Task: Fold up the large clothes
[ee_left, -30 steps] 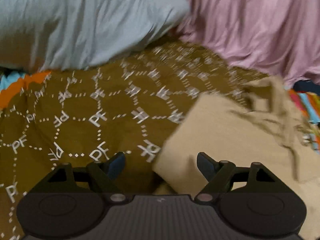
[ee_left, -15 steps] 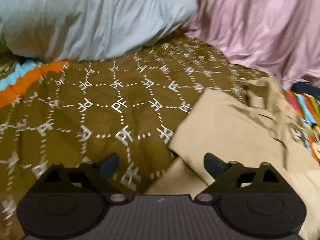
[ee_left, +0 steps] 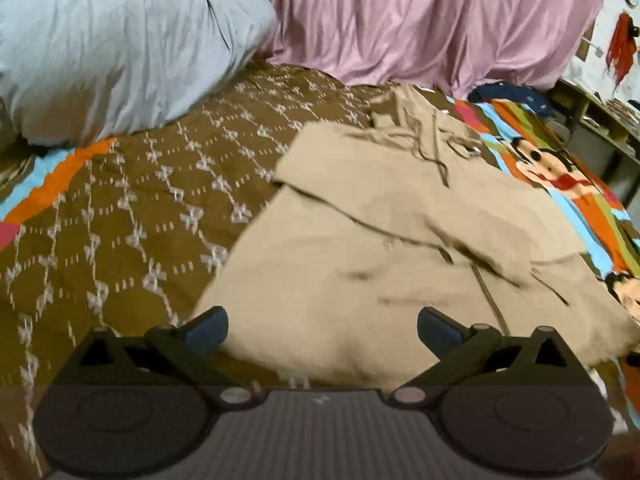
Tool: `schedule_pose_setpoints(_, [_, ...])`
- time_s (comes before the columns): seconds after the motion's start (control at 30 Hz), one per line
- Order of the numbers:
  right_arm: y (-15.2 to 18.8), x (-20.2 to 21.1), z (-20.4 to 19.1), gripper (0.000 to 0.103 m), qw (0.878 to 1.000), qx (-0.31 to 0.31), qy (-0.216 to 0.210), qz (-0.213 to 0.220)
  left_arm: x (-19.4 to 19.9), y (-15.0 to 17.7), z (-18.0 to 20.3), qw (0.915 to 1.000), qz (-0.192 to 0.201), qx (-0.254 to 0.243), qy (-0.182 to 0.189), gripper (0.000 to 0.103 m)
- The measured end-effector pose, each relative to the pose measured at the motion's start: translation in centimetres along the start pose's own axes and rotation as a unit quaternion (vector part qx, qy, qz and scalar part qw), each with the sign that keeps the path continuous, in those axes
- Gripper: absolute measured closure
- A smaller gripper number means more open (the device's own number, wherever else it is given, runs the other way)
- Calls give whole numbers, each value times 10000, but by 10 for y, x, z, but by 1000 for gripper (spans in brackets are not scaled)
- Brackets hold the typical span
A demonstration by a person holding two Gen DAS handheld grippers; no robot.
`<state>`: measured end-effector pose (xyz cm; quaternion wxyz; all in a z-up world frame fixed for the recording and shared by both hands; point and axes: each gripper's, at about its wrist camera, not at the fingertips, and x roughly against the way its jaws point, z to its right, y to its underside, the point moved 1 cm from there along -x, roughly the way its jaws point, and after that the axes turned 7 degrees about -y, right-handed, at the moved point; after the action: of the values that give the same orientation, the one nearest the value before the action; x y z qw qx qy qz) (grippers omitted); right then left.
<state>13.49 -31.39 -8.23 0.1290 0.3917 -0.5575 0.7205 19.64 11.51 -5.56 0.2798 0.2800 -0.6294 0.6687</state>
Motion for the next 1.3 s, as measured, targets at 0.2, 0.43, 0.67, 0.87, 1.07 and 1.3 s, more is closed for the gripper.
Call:
schedule_pose_setpoints(0.2, [21,-19,-11,1,9975,131,121,-684,4,22,16,9996,-176,-201,59,1])
schedule_pose_setpoints(0.43, [23,-41,-9,1,9956,332,606,-628,-1,32,37,9971,-110,-745,-69,1])
schedule_pose_setpoints(0.67, [17,-54,0,19,9970,25,662,-408,-7,41,62,9884,-182,-1488,238,1])
schedule_pose_setpoints(0.87, [5,-41,5,83,9976,-612,307,36,-19,42,86,9749,-197,-2184,387,1])
schedule_pose_setpoints(1.07, [-37,-10,20,93,9869,-1273,231,968,-46,39,112,9642,-102,-2650,-15,9])
schedule_pose_setpoints(1.3, [-71,9,30,95,9832,-1183,251,1365,-59,23,81,9674,-73,-2278,-1104,26])
